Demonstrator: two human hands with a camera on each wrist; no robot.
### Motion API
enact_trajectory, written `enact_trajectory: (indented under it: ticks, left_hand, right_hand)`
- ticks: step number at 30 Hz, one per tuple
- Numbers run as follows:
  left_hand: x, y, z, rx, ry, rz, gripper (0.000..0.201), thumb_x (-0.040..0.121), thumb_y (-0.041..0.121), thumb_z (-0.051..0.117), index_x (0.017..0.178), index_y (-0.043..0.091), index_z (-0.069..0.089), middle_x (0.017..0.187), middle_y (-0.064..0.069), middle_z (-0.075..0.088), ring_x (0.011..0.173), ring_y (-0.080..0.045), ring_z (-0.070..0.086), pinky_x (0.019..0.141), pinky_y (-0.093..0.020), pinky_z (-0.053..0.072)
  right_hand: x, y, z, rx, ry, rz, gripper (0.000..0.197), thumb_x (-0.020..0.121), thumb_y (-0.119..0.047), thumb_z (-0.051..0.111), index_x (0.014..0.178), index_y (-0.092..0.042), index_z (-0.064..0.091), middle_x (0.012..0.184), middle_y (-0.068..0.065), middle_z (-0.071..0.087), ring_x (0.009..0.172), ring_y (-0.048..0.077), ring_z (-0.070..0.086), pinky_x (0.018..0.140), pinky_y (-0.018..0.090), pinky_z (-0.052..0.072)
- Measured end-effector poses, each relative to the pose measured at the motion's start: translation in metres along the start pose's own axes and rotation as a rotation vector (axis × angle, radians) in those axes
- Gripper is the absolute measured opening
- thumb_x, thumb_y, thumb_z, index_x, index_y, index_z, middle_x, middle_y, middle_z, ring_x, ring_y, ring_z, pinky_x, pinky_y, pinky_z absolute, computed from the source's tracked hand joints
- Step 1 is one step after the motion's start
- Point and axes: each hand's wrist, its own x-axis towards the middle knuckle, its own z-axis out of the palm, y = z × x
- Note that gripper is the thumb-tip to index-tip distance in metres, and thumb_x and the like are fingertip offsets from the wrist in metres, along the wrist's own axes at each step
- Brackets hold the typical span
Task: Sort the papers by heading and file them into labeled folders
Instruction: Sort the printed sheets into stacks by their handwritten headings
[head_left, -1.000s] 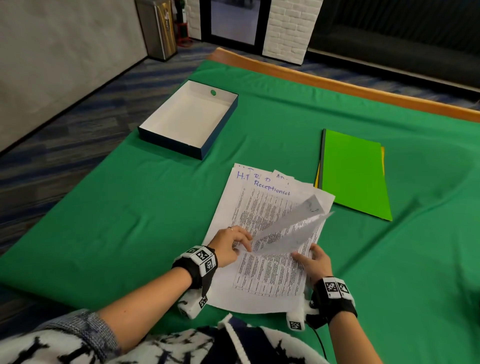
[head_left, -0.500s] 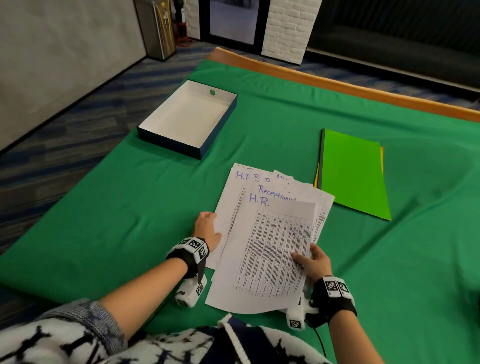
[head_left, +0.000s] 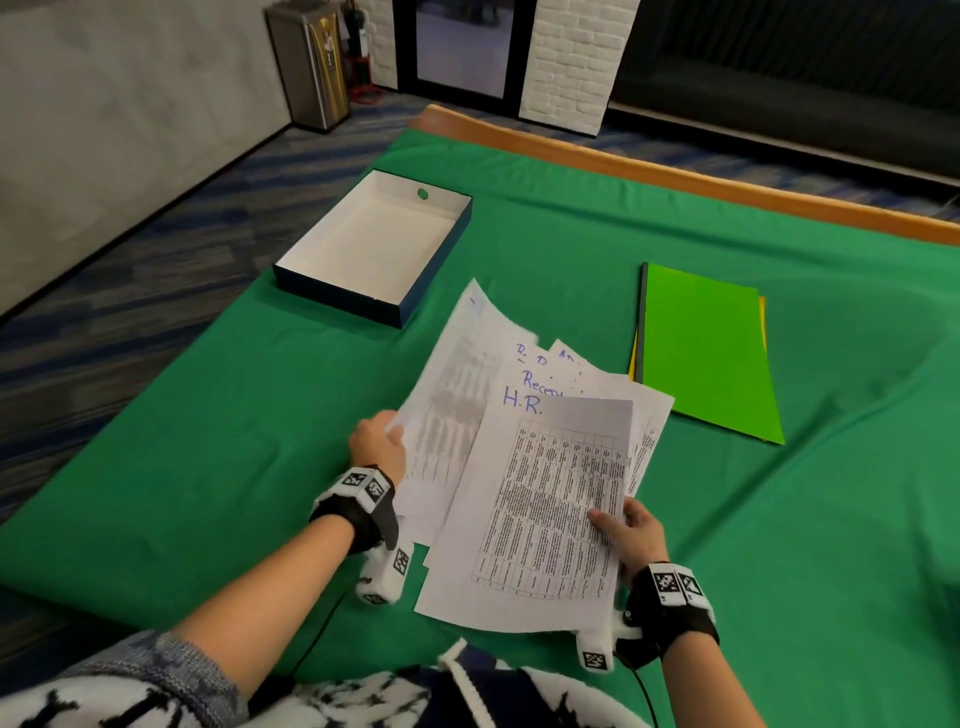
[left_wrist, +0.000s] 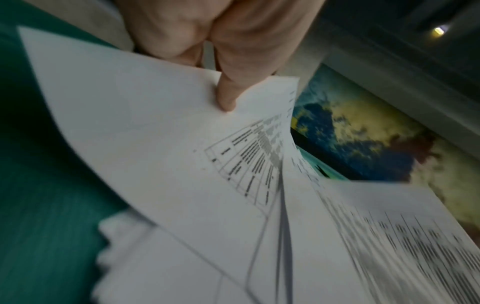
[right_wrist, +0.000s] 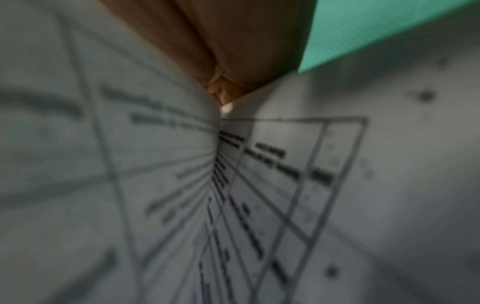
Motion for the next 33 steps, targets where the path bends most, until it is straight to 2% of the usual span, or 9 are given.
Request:
enact_trajectory:
  ticks: [4, 8, 13, 18, 21, 24, 27, 30, 33]
  left_hand:
    - [0.015, -0.003, -0.031, -0.133, 0.121, -0.036, 0.022, 0.096, 0.008, 0.045, 0.102, -0.003, 0.063, 0.097, -0.021, 0.065, 0.085, -0.032, 0.060, 0.069, -0.031, 0.043]
    - [0.023, -0.010, -0.044, -0.212, 0.168, -0.047, 0.024, 0.095, 0.013, 0.048, 0.108, -0.002, 0.062, 0.109, -0.020, 0.065, 0.096, -0.035, 0.060, 0.076, -0.030, 0.041]
    - [0.020, -0.008, -0.048, -0.284, 0.261, -0.051, 0.025, 0.095, 0.013, 0.048, 0.110, -0.003, 0.060, 0.112, -0.019, 0.064, 0.102, -0.035, 0.060, 0.080, -0.028, 0.040]
    - [0.025, -0.002, -0.050, -0.326, 0.351, -0.030, 0.032, 0.096, 0.017, 0.047, 0.113, -0.008, 0.056, 0.111, -0.024, 0.063, 0.102, -0.037, 0.059, 0.085, -0.039, 0.046]
    - [0.026, 0.011, -0.054, -0.392, 0.424, 0.024, 0.027, 0.095, 0.017, 0.047, 0.103, -0.008, 0.057, 0.103, -0.024, 0.064, 0.092, -0.035, 0.061, 0.075, -0.033, 0.045]
    - [0.024, 0.034, -0.063, -0.528, 0.478, 0.081, 0.025, 0.095, 0.015, 0.046, 0.105, -0.006, 0.056, 0.104, -0.023, 0.064, 0.092, -0.032, 0.061, 0.073, -0.028, 0.043]
    - [0.020, 0.055, -0.068, -0.613, 0.448, 0.104, 0.026, 0.094, 0.012, 0.047, 0.104, -0.011, 0.053, 0.100, -0.030, 0.059, 0.087, -0.038, 0.055, 0.074, -0.036, 0.043]
    - [0.011, 0.062, -0.064, -0.636, 0.324, 0.189, 0.013, 0.093, 0.011, 0.047, 0.095, 0.001, 0.055, 0.085, -0.013, 0.057, 0.073, -0.019, 0.050, 0.064, -0.031, 0.040]
    - [0.007, 0.047, -0.045, -0.566, 0.168, 0.208, 0.013, 0.093, 0.018, 0.050, 0.088, 0.007, 0.055, 0.085, -0.016, 0.061, 0.075, -0.016, 0.052, 0.068, -0.031, 0.043]
  right_hand:
    - [0.001, 0.001, 0.000, 0.019, 0.007, -0.015, 0.016, 0.085, -0.003, 0.062, 0.098, -0.013, 0.059, 0.100, 0.013, 0.068, 0.088, 0.033, 0.069, 0.084, 0.052, 0.054]
    - [0.002, 0.002, 0.002, 0.029, 0.025, -0.009, 0.019, 0.086, -0.003, 0.060, 0.104, -0.010, 0.060, 0.103, 0.014, 0.068, 0.093, 0.034, 0.067, 0.088, 0.053, 0.052]
    - [0.001, 0.000, 0.002, 0.068, 0.019, 0.016, 0.014, 0.090, -0.005, 0.056, 0.099, -0.015, 0.060, 0.101, 0.014, 0.068, 0.094, 0.034, 0.066, 0.089, 0.052, 0.051]
    - [0.003, 0.004, -0.003, 0.100, -0.004, 0.050, 0.017, 0.092, -0.008, 0.055, 0.107, -0.004, 0.059, 0.103, 0.018, 0.069, 0.093, 0.036, 0.067, 0.089, 0.057, 0.049]
    - [0.002, 0.002, -0.003, 0.104, -0.009, 0.060, 0.016, 0.092, -0.008, 0.054, 0.106, -0.004, 0.059, 0.102, 0.019, 0.069, 0.094, 0.037, 0.067, 0.089, 0.057, 0.049]
    - [0.000, 0.000, -0.002, 0.097, -0.016, 0.062, 0.013, 0.092, -0.010, 0.054, 0.103, -0.006, 0.059, 0.102, 0.018, 0.069, 0.093, 0.037, 0.067, 0.088, 0.057, 0.050]
    - [-0.001, -0.002, -0.001, 0.099, 0.004, 0.066, 0.014, 0.092, -0.010, 0.053, 0.105, -0.004, 0.059, 0.103, 0.020, 0.068, 0.094, 0.038, 0.066, 0.090, 0.056, 0.049]
    - [0.000, -0.003, -0.001, 0.091, 0.009, 0.062, 0.016, 0.093, -0.011, 0.053, 0.107, -0.003, 0.059, 0.103, 0.021, 0.068, 0.094, 0.038, 0.066, 0.090, 0.056, 0.049]
    - [-0.001, -0.006, 0.000, 0.078, 0.016, 0.067, 0.013, 0.094, -0.010, 0.052, 0.102, -0.004, 0.061, 0.098, 0.020, 0.068, 0.088, 0.035, 0.066, 0.090, 0.052, 0.050]
